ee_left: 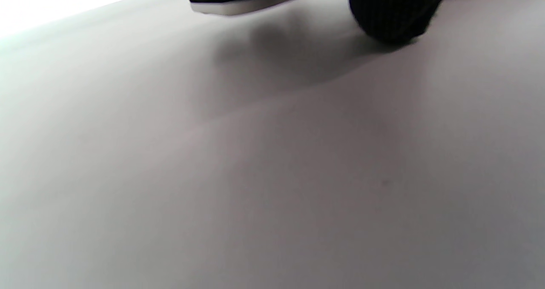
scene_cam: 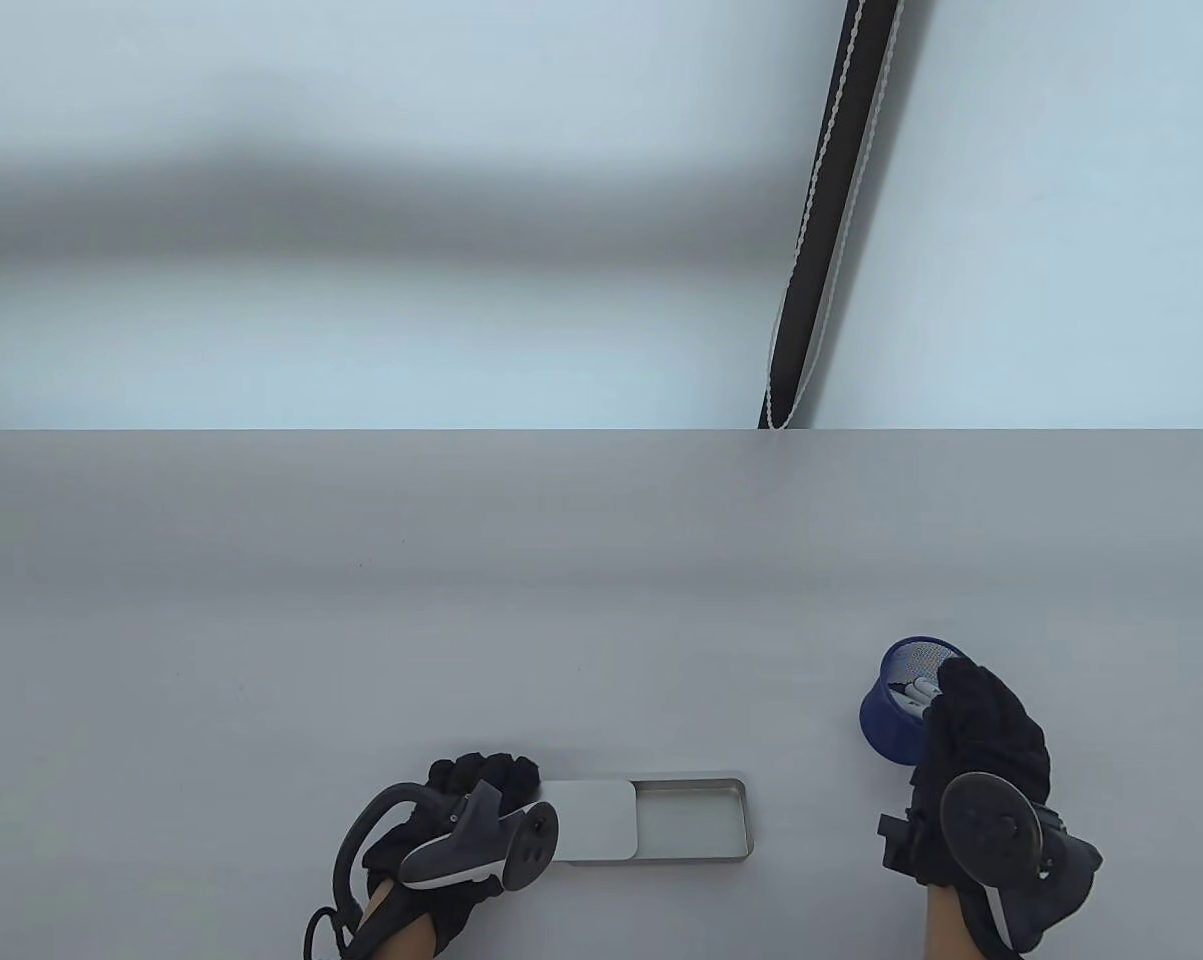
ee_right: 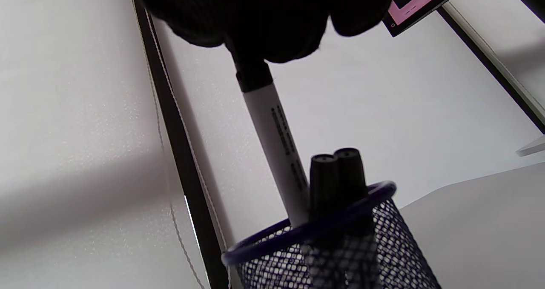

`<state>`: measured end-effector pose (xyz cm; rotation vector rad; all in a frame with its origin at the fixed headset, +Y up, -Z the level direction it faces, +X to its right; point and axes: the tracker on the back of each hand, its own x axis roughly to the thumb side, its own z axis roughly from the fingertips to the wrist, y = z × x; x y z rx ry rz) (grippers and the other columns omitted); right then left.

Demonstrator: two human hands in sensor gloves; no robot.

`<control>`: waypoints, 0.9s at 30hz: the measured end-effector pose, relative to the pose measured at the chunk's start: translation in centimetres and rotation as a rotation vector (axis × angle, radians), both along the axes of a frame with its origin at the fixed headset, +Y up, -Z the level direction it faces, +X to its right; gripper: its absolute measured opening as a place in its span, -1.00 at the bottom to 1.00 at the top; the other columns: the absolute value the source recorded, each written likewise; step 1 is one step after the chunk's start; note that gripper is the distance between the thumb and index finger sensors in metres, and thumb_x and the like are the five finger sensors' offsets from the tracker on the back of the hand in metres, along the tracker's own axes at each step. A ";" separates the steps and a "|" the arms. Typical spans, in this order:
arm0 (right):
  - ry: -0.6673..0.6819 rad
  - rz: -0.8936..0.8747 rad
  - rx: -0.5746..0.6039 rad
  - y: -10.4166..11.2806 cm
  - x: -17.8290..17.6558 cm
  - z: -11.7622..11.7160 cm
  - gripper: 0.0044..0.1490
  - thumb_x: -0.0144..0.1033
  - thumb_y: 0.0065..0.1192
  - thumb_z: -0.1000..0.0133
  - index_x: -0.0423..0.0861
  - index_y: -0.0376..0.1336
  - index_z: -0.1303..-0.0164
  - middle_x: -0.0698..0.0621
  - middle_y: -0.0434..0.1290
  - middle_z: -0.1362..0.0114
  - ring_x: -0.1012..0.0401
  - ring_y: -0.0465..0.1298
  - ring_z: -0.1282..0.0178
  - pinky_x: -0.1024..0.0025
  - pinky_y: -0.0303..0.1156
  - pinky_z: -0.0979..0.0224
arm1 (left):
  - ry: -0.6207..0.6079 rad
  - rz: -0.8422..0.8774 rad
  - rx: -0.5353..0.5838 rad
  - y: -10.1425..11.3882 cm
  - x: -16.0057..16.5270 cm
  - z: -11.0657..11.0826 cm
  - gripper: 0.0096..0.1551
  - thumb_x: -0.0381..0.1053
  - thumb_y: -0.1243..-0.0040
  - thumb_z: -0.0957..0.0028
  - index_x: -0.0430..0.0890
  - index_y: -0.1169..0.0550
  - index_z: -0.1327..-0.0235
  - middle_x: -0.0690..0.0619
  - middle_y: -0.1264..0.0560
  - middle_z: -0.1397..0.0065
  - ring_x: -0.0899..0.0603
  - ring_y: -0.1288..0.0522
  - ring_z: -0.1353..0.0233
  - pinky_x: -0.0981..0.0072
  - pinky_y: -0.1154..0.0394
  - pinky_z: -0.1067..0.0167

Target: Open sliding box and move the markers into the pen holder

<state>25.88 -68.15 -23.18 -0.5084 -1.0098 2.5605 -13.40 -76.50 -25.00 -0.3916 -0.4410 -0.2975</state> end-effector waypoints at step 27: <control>0.014 -0.003 -0.105 -1.1 -0.9 -0.7 -0.39 -0.21 0.23 0.01 0.07 0.23 -0.29 -0.02 0.32 -0.39 0.09 0.43 -0.28 0.06 0.27 -0.44 | -0.003 -0.006 0.004 0.0 0.1 0.0 -0.08 0.38 0.01 -0.03 0.06 0.01 -0.55 0.04 -0.07 -0.70 -0.14 -0.19 -0.66 0.04 -0.22 -0.62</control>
